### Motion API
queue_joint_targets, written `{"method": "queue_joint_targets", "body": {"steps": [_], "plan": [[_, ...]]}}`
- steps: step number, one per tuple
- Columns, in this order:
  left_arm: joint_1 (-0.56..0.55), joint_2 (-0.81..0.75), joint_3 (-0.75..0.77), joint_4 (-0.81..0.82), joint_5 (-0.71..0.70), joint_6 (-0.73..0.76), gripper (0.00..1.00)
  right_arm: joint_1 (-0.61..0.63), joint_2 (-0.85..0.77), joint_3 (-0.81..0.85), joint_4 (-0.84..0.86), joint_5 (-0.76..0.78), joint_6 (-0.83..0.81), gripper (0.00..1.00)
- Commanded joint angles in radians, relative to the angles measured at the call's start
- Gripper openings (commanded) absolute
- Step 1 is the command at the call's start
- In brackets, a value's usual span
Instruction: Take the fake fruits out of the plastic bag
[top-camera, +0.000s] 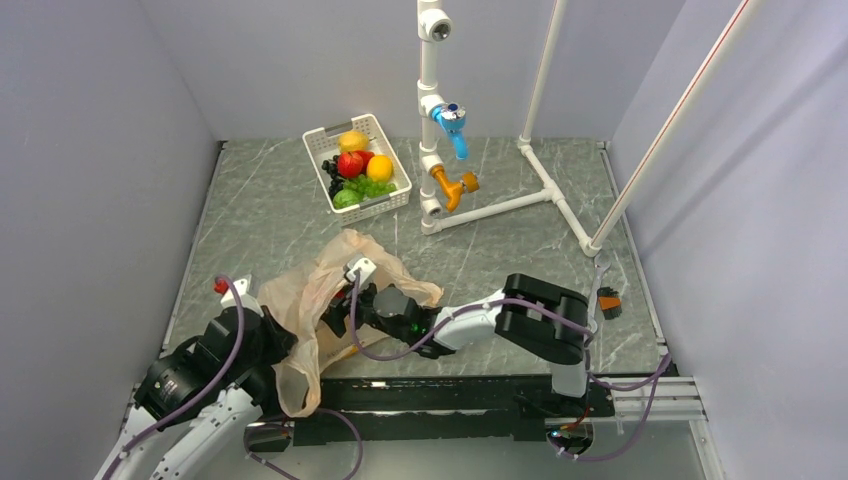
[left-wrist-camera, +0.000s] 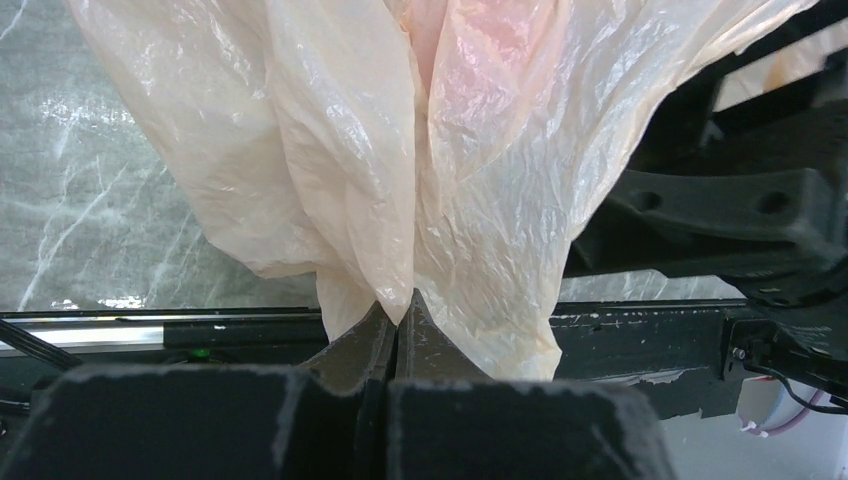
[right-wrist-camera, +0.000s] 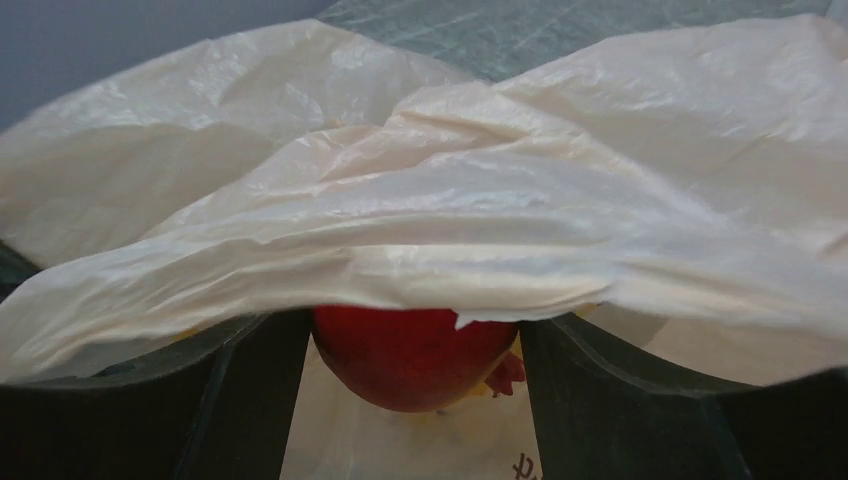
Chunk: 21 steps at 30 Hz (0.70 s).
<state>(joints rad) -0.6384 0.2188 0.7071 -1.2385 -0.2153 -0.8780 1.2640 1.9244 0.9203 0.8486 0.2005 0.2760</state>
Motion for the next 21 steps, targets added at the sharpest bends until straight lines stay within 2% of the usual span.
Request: {"method": "queue_joint_targets", "body": {"steps": [1, 8, 12, 16, 21], "plan": [[0.002, 0.039, 0.016, 0.019, -0.01, -0.008, 0.0, 0.002, -0.101, -0.056, 0.117, 0.014, -0.011, 0.0], [0.0, 0.126, 0.022, 0.019, 0.002, 0.009, 0.0, 0.001, -0.194, -0.075, 0.013, 0.003, 0.001, 0.0], [0.001, 0.138, 0.022, 0.027, 0.022, 0.031, 0.0, 0.002, -0.292, -0.091, -0.128, 0.012, -0.015, 0.0], [0.0, 0.079, 0.017, 0.038, 0.03, 0.034, 0.0, 0.001, -0.433, -0.14, -0.227, 0.058, -0.038, 0.0], [0.001, -0.034, 0.012, 0.036, 0.012, 0.014, 0.0, 0.002, -0.553, -0.126, -0.332, 0.082, -0.051, 0.0]]}}
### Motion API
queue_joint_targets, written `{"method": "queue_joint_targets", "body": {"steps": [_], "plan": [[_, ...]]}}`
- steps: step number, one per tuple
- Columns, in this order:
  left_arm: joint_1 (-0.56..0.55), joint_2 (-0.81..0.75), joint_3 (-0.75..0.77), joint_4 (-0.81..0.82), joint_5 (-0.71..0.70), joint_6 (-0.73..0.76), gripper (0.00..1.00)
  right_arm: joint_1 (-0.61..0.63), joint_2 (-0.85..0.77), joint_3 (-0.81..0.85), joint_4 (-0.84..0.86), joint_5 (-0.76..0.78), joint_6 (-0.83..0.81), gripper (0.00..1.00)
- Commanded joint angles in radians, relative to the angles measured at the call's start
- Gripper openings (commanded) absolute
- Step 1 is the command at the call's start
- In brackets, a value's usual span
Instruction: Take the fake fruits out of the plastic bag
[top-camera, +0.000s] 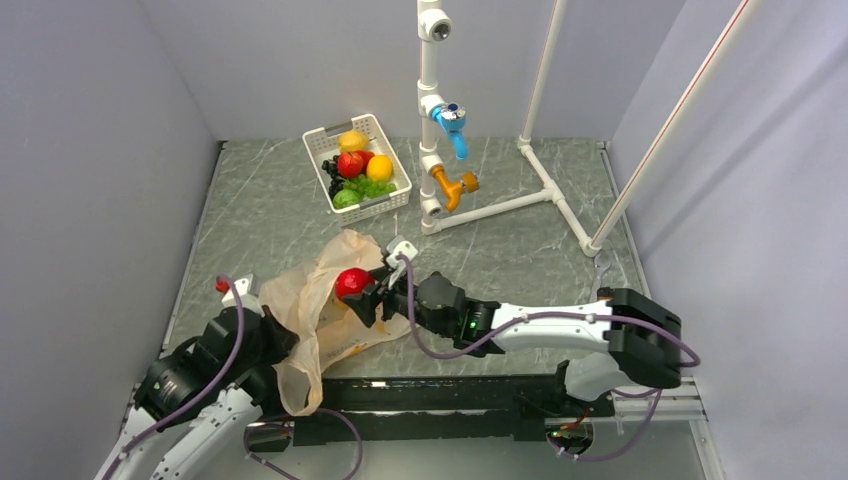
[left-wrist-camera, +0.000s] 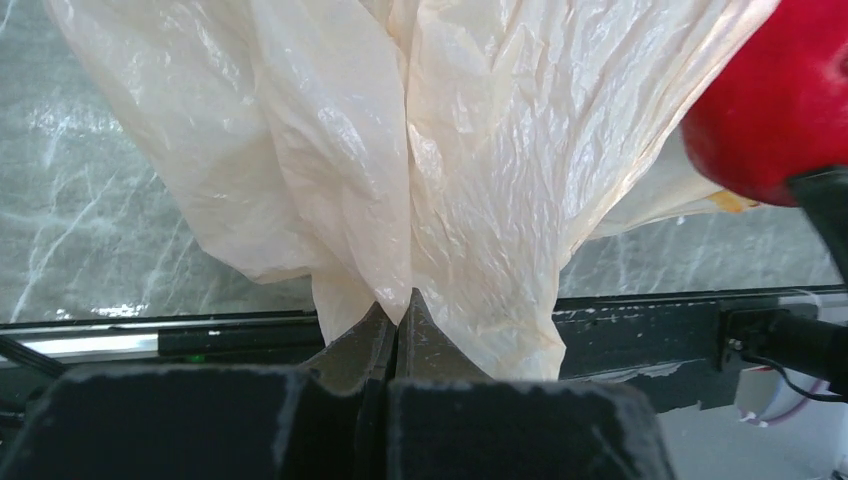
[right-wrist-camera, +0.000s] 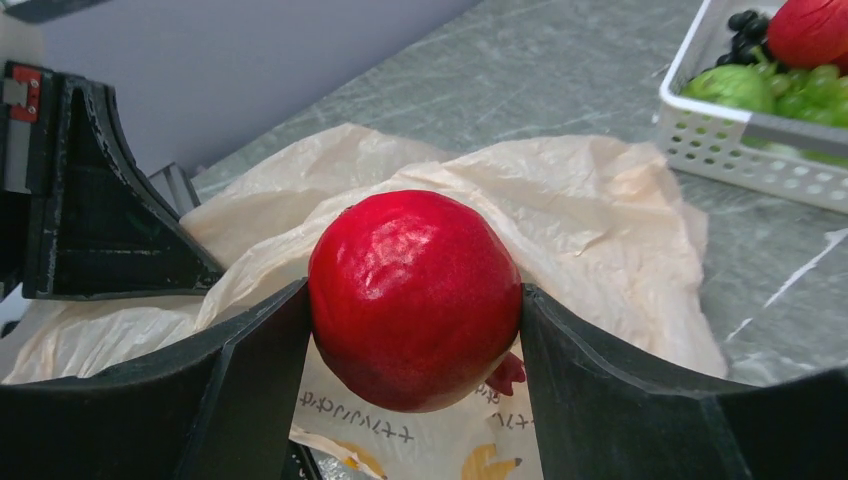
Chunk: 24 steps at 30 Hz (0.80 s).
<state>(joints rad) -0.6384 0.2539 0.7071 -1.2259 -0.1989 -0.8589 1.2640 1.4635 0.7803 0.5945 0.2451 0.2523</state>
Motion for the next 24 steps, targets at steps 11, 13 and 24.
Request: {"method": "queue_joint_targets", "body": {"steps": [11, 13, 24], "plan": [[0.001, -0.138, 0.014, 0.012, -0.027, -0.028, 0.0, -0.018, -0.136, 0.183, -0.179, 0.124, -0.145, 0.0], [0.001, -0.129, 0.013, 0.012, -0.023, -0.025, 0.0, -0.041, -0.107, 0.226, -0.179, 0.129, -0.156, 0.0], [0.001, -0.101, 0.014, 0.011, -0.015, -0.017, 0.0, -0.229, 0.193, 0.537, -0.258, 0.015, -0.124, 0.0]]}}
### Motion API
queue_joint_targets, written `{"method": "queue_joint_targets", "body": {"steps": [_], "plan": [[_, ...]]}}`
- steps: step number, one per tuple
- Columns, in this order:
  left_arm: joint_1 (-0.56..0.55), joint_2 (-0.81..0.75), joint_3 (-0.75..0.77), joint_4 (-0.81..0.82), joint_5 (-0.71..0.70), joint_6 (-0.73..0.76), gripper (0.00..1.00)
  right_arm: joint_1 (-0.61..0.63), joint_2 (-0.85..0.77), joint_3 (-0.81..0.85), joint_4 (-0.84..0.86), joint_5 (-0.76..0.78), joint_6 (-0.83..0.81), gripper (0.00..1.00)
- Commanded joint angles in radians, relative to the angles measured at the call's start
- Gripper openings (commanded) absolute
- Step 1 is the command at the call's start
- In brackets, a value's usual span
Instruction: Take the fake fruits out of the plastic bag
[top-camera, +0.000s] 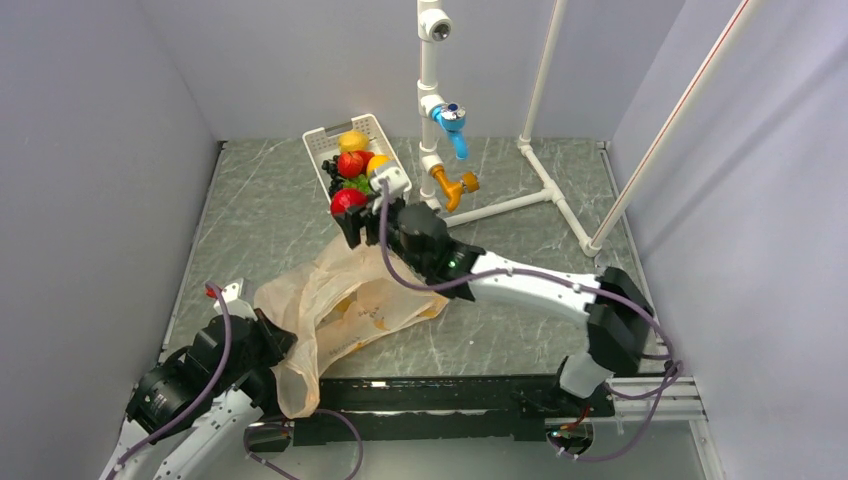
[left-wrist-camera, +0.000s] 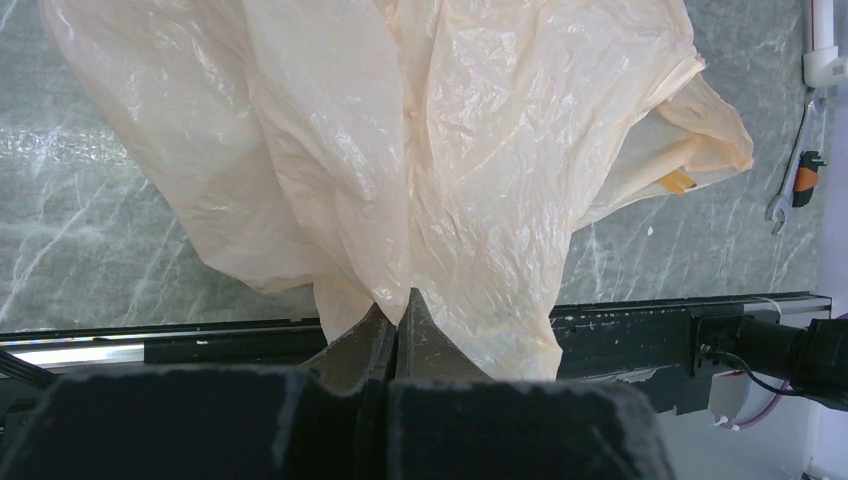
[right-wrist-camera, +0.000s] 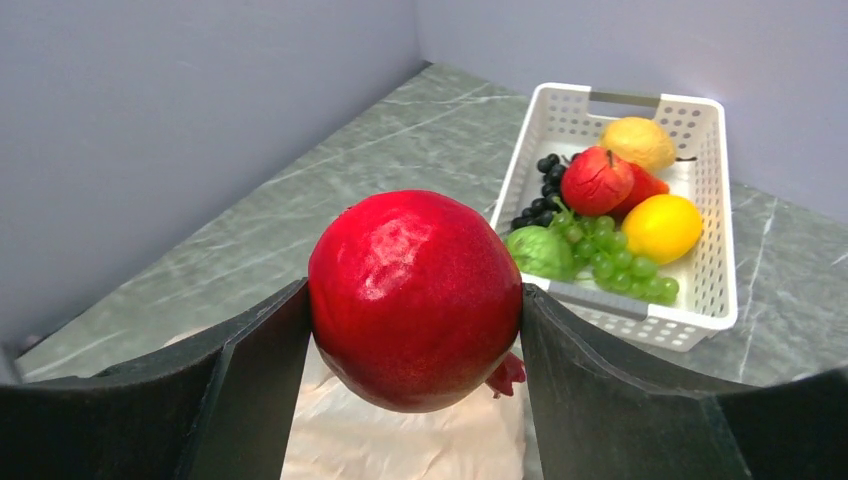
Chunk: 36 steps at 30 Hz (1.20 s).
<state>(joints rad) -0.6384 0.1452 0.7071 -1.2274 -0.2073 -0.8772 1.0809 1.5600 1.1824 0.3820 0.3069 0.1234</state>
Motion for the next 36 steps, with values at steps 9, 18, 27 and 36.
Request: {"method": "queue_joint_targets", "body": {"steps": [9, 18, 27, 36], "plan": [[0.001, -0.011, 0.012, 0.009, -0.017, -0.013, 0.0, -0.11, 0.506, 0.489, -0.066, 0.058, -0.151, 0.0], [0.003, 0.027, 0.011, 0.014, -0.007, -0.001, 0.0, -0.171, 0.803, 0.83, -0.148, 0.004, -0.187, 0.0], [0.004, 0.058, 0.011, 0.017, 0.0, 0.006, 0.0, -0.229, 0.979, 1.038, -0.17, -0.092, -0.139, 0.18], [0.004, 0.073, 0.011, 0.016, 0.002, 0.008, 0.0, -0.233, 1.025, 1.124, -0.167, -0.105, -0.144, 0.75]]}}
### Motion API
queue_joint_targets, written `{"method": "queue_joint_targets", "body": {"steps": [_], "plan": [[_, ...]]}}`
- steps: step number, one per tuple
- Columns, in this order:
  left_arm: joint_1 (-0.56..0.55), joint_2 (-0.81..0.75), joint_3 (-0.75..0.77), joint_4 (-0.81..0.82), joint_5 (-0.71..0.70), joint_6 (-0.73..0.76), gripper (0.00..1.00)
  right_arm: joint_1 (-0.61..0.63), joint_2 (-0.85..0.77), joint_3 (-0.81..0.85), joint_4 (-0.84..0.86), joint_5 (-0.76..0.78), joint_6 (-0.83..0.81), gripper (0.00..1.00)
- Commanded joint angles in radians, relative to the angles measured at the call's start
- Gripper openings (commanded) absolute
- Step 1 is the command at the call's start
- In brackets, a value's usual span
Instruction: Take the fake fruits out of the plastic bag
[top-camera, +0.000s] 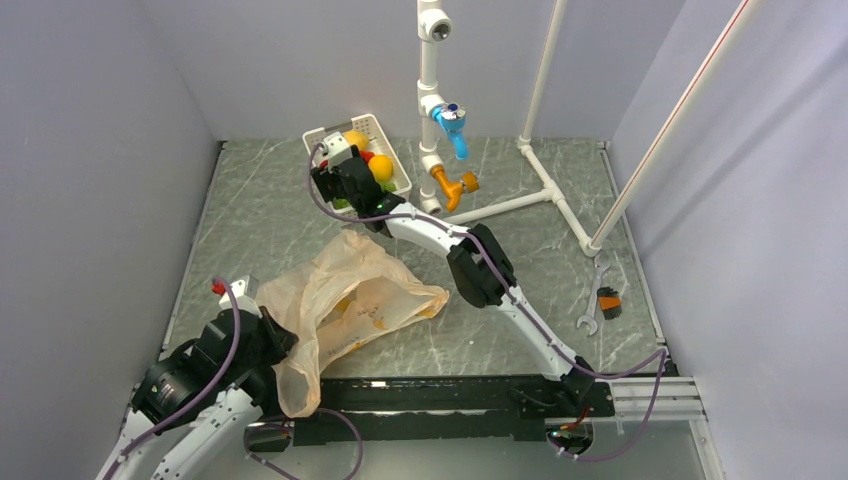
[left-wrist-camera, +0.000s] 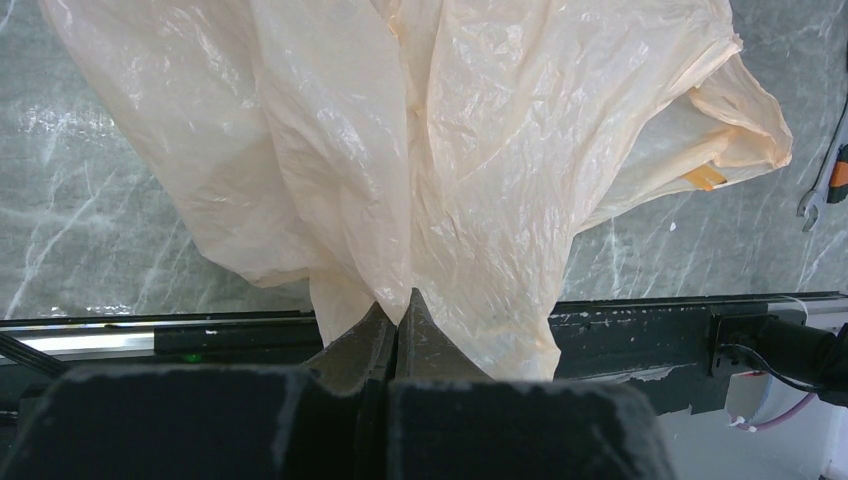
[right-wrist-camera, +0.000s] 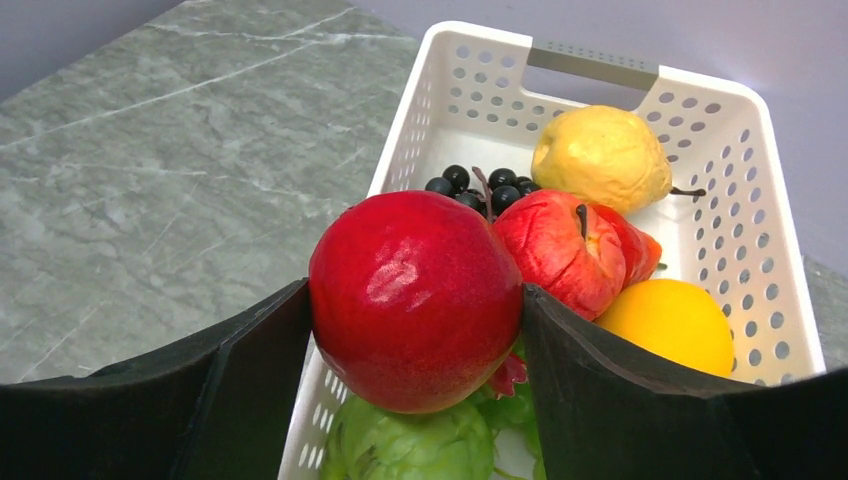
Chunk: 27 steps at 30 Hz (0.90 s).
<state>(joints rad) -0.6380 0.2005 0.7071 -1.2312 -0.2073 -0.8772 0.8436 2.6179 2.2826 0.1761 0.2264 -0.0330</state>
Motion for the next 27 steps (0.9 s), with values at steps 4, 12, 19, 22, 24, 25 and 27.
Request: {"method": "queue_joint_targets", "body": {"steps": [4, 12, 19, 22, 24, 25, 27], "plan": [[0.004, 0.017, 0.011, 0.021, 0.002, 0.008, 0.0, 0.005, -0.074, -0.018, 0.015, -0.03, 0.02, 0.94], [0.004, 0.007, 0.01, 0.022, 0.003, 0.008, 0.0, 0.008, -0.237, -0.156, -0.099, -0.036, 0.053, 0.99], [0.004, 0.013, 0.009, 0.022, 0.003, 0.008, 0.0, 0.018, -0.504, -0.477, -0.112, 0.005, 0.169, 0.99], [0.006, 0.022, 0.009, 0.024, 0.005, 0.01, 0.0, 0.025, -0.642, -0.63, -0.106, -0.017, 0.237, 0.99], [0.006, 0.032, 0.01, 0.021, 0.004, 0.01, 0.0, 0.036, -0.719, -0.729, -0.098, -0.062, 0.283, 0.99], [0.005, 0.036, 0.01, 0.02, 0.003, 0.009, 0.0, 0.046, -0.759, -0.781, -0.087, -0.08, 0.295, 0.99], [0.006, 0.04, 0.012, 0.017, -0.002, 0.004, 0.0, 0.07, -0.821, -0.879, -0.044, -0.093, 0.309, 0.99]]}}
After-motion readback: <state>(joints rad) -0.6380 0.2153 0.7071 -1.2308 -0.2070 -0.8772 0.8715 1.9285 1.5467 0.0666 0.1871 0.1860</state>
